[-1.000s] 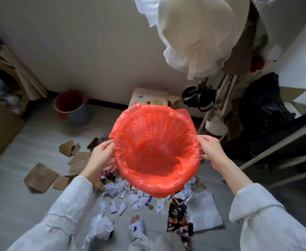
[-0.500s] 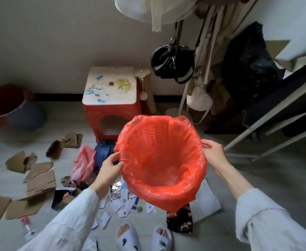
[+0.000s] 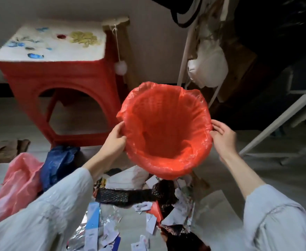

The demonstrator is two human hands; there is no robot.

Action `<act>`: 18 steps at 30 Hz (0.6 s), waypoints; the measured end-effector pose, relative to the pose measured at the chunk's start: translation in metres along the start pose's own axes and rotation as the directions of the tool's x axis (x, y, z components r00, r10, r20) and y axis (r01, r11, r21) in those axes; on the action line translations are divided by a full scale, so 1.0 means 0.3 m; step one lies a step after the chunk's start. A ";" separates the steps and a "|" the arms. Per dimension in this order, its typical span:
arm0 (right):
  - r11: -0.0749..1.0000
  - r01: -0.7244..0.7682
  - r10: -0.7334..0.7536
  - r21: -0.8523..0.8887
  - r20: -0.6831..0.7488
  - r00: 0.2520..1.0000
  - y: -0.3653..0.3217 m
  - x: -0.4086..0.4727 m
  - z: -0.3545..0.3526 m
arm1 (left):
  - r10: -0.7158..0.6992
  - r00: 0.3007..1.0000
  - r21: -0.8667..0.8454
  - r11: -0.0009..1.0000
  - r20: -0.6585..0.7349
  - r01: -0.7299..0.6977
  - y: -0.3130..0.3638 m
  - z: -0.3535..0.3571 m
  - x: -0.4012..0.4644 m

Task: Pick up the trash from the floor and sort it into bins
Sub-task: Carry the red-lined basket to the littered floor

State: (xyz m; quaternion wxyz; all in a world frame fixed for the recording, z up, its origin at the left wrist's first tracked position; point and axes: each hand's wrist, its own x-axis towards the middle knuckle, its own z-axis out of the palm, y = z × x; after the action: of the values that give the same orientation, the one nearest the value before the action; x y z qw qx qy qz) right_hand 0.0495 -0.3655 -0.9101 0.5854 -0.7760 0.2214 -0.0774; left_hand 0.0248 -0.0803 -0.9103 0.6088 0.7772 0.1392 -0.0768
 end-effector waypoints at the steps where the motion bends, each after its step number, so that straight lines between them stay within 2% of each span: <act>1: 1.000 0.011 -0.010 0.026 -0.015 1.000 0.041 0.019 0.018 | 0.009 1.000 -0.008 1.000 0.024 -0.009 -0.031 0.014 0.037; 5: 0.993 0.018 -0.015 0.118 -0.032 0.999 0.207 0.105 0.098 | 0.062 0.997 -0.056 0.997 0.039 -0.059 -0.152 0.052 0.191; 9: 0.987 0.003 -0.003 0.160 0.002 1.000 0.259 0.156 0.174 | 0.081 0.996 -0.081 0.994 0.030 -0.078 -0.196 0.032 0.285; 13: 0.997 -0.063 0.059 0.048 0.087 0.994 0.294 0.135 0.216 | 0.042 0.999 0.008 0.999 0.010 -0.042 -0.236 0.009 0.299; 15: 0.996 -0.090 0.090 0.005 0.090 0.992 0.311 0.120 0.218 | 0.035 0.999 0.060 0.998 0.014 -0.036 -0.245 0.006 0.284; 18: 0.992 -0.114 0.117 -0.053 0.053 0.992 0.334 0.130 0.191 | 0.002 0.999 0.038 0.999 0.033 -0.003 -0.252 0.009 0.259</act>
State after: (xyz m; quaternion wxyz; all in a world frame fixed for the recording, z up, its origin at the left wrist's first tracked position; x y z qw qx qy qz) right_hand 0.0807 -0.3540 -1.0274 0.5755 -0.7781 0.2511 -0.0161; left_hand 0.0753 -0.0568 -1.0036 0.5961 0.7876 0.1265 -0.0916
